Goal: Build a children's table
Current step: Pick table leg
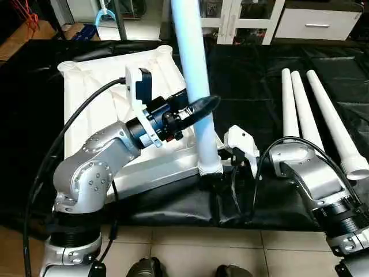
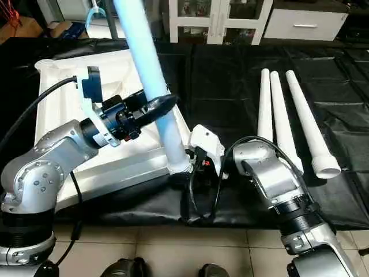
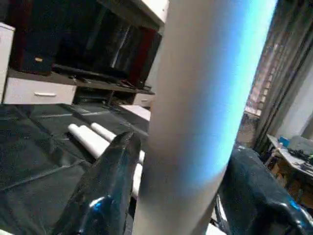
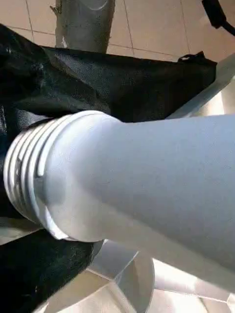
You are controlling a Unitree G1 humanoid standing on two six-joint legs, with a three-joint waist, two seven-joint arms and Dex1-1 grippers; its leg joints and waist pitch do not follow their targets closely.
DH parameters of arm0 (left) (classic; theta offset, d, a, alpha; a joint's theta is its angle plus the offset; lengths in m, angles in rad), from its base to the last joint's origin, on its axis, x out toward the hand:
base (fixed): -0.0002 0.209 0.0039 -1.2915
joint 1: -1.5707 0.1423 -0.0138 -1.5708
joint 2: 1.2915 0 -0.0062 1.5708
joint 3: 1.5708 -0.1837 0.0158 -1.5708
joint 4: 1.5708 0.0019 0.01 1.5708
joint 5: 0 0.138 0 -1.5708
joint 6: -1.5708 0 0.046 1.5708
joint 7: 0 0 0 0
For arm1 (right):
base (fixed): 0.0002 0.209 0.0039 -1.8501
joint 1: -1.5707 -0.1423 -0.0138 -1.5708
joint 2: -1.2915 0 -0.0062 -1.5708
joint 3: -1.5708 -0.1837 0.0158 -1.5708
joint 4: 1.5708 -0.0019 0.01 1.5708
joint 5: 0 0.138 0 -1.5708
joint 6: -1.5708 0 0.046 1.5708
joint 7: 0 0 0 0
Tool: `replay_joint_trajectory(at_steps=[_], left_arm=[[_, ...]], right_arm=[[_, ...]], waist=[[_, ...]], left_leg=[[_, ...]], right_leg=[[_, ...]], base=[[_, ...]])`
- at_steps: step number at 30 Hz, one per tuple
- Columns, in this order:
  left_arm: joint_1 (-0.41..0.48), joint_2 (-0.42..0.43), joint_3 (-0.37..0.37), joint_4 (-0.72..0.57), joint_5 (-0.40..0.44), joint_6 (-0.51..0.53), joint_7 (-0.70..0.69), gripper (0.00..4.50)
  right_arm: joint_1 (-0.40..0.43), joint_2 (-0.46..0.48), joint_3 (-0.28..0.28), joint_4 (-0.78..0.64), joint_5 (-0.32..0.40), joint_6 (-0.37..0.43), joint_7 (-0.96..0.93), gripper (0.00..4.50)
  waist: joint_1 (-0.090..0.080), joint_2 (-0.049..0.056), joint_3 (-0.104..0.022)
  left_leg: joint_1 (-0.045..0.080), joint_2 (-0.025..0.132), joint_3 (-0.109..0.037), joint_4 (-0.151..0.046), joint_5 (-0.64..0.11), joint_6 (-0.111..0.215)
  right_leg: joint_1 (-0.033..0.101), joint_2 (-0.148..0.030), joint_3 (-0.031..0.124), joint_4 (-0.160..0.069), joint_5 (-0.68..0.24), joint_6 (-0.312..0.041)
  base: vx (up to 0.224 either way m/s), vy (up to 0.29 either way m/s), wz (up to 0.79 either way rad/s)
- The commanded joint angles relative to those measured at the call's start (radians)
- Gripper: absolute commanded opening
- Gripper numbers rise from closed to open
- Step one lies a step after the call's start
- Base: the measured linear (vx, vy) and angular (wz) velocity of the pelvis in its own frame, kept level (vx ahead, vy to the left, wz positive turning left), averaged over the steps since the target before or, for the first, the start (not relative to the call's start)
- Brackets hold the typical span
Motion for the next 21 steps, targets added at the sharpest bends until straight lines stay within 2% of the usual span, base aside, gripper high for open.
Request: replay_joint_trajectory(at_steps=[1, 6, 9, 10, 12, 14, 15, 16, 17, 18, 20, 21], left_arm=[[-0.01, 0.003, 0.022, 0.018, 0.013, -0.01, 0.029, 2.26], [-0.029, -0.003, 0.046, 0.036, -0.001, -0.019, 0.052, 1.88], [-0.034, -0.002, 0.052, 0.043, 0.0, -0.024, 0.06, 1.86], [-0.042, 0.001, 0.057, 0.051, 0.003, -0.025, 0.069, 1.86], [-0.05, 0.007, 0.056, 0.053, 0.008, -0.015, 0.08, 1.85], [-0.065, 0.008, 0.055, 0.055, 0.012, 0.004, 0.103, 1.84], [-0.074, 0.007, 0.057, 0.057, 0.012, 0.015, 0.118, 1.82], [-0.092, 0.002, 0.063, 0.063, 0.01, 0.032, 0.146, 1.82], [-0.092, 0.002, 0.063, 0.063, 0.01, 0.032, 0.146, 1.82], [-0.102, -0.001, 0.068, 0.07, 0.009, 0.041, 0.162, 1.82], [-0.106, -0.001, 0.07, 0.074, 0.009, 0.045, 0.171, 1.82], [-0.112, -0.001, 0.07, 0.081, 0.012, 0.045, 0.176, 1.82]], right_arm=[[-0.021, 0.005, -0.01, -0.022, 0.0, -0.007, 0.001, 2.74], [-0.028, 0.019, -0.026, -0.017, 0.016, -0.018, -0.02, 2.74], [-0.031, 0.025, -0.035, -0.013, 0.017, -0.026, -0.036, 2.74], [-0.041, 0.039, -0.059, -0.004, 0.04, -0.009, -0.05, 3.09], [-0.05, 0.043, -0.078, 0.001, 0.057, -0.003, -0.048, 3.44], [-0.066, 0.037, -0.105, -0.005, 0.097, 0.025, -0.022, 3.51], [-0.074, 0.033, -0.117, -0.007, 0.114, 0.038, -0.009, 3.78], [-0.097, 0.021, -0.15, -0.012, 0.168, 0.077, 0.03, 3.78], [-0.097, 0.021, -0.15, -0.012, 0.168, 0.077, 0.03, 3.78], [-0.117, 0.006, -0.184, -0.017, 0.224, 0.119, 0.069, 3.96], [-0.126, -0.002, -0.198, -0.02, 0.25, 0.139, 0.086, 4.06], [-0.147, -0.015, -0.227, -0.013, 0.294, 0.17, 0.112, 4.17]], waist=[[0.0, -0.01, -0.089], [-0.001, -0.01, -0.089], [0.0, -0.008, -0.09], [0.0, -0.009, -0.09], [-0.001, -0.008, -0.092], [-0.001, -0.01, -0.092], [-0.001, -0.008, -0.094], [-0.001, -0.009, -0.094], [0.002, -0.009, -0.095], [0.001, -0.009, -0.093], [0.004, -0.01, -0.094], [0.005, -0.011, -0.095]], left_leg=[[0.036, 0.046, -0.023, -0.057, -0.178, 0.078], [0.037, 0.045, -0.025, -0.058, -0.199, 0.065], [0.039, 0.045, -0.024, -0.058, -0.203, 0.06], [0.038, 0.045, -0.025, -0.058, -0.2, 0.06], [0.037, 0.044, -0.025, -0.057, -0.199, 0.061], [0.037, 0.043, -0.024, -0.056, -0.194, 0.064], [0.038, 0.043, -0.024, -0.055, -0.185, 0.07], [0.038, 0.043, -0.025, -0.054, -0.176, 0.075], [0.04, 0.042, -0.025, -0.052, -0.173, 0.079], [0.037, 0.042, -0.024, -0.053, -0.168, 0.084], [0.037, 0.043, -0.025, -0.051, -0.164, 0.09], [0.036, 0.042, -0.025, -0.049, -0.152, 0.097]], right_leg=[[0.047, -0.041, 0.033, -0.063, -0.096, -0.272], [0.047, -0.042, 0.032, -0.065, -0.126, -0.259], [0.044, -0.041, 0.032, -0.066, -0.129, -0.258], [0.046, -0.041, 0.032, -0.064, -0.124, -0.258], [0.046, -0.041, 0.031, -0.063, -0.118, -0.259], [0.047, -0.04, 0.032, -0.061, -0.109, -0.256], [0.048, -0.039, 0.032, -0.06, -0.099, -0.259], [0.048, -0.038, 0.031, -0.059, -0.089, -0.263], [0.048, -0.038, 0.031, -0.059, -0.083, -0.266], [0.05, -0.038, 0.03, -0.058, -0.076, -0.27], [0.051, -0.04, 0.03, -0.058, -0.07, -0.274], [0.052, -0.041, 0.029, -0.058, -0.066, -0.276]], base=[[0.0, 0.0, 0.0], [0.0, 0.0, 0.0], [0.0, 0.0, 0.0], [0.0, 0.0, 0.0], [0.0, 0.0, 0.0], [0.0, 0.0, 0.0], [0.0, 0.0, 0.0], [0.0, 0.0, 0.0], [0.0, 0.0, 0.0], [0.0, 0.0, 0.0], [0.0, 0.0, 0.0], [0.0, 0.0, 0.0]])
